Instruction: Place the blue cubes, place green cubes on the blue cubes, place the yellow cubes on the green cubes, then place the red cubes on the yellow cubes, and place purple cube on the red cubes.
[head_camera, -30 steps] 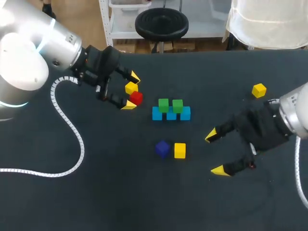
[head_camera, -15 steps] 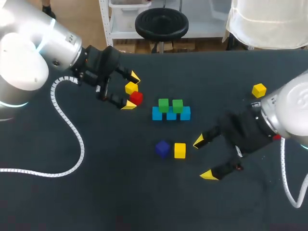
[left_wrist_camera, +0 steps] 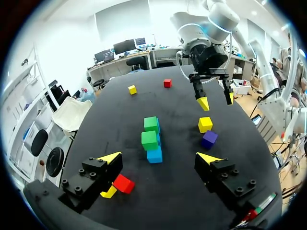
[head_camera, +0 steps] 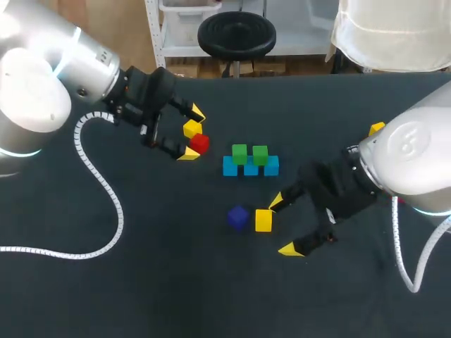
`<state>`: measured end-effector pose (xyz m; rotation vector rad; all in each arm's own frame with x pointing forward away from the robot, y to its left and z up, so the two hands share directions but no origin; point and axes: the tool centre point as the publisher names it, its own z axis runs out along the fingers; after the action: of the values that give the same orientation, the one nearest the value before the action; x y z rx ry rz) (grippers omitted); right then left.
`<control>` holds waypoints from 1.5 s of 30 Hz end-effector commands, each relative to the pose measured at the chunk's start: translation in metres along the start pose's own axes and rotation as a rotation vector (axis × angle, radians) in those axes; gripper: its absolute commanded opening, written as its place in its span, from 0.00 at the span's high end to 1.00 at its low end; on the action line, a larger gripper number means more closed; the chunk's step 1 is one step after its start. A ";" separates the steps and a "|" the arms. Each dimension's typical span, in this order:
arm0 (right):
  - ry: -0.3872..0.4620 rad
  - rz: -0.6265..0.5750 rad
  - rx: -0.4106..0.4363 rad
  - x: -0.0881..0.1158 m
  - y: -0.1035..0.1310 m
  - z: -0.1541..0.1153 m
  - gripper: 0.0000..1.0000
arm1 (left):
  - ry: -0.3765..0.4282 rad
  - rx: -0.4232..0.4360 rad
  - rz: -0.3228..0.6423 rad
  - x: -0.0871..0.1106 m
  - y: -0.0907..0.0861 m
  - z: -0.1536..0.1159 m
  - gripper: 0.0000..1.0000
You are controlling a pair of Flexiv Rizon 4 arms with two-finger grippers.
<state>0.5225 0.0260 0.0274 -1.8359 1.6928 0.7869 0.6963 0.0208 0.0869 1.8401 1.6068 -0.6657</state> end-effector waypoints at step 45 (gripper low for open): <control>0.019 0.085 0.038 0.006 -0.029 0.022 0.28 | 0.005 0.005 -0.002 -0.001 0.002 0.000 0.00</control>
<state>0.5481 0.0392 0.0088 -1.7590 1.7960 0.7641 0.6963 0.0208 0.0869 1.8401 1.6066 -0.6658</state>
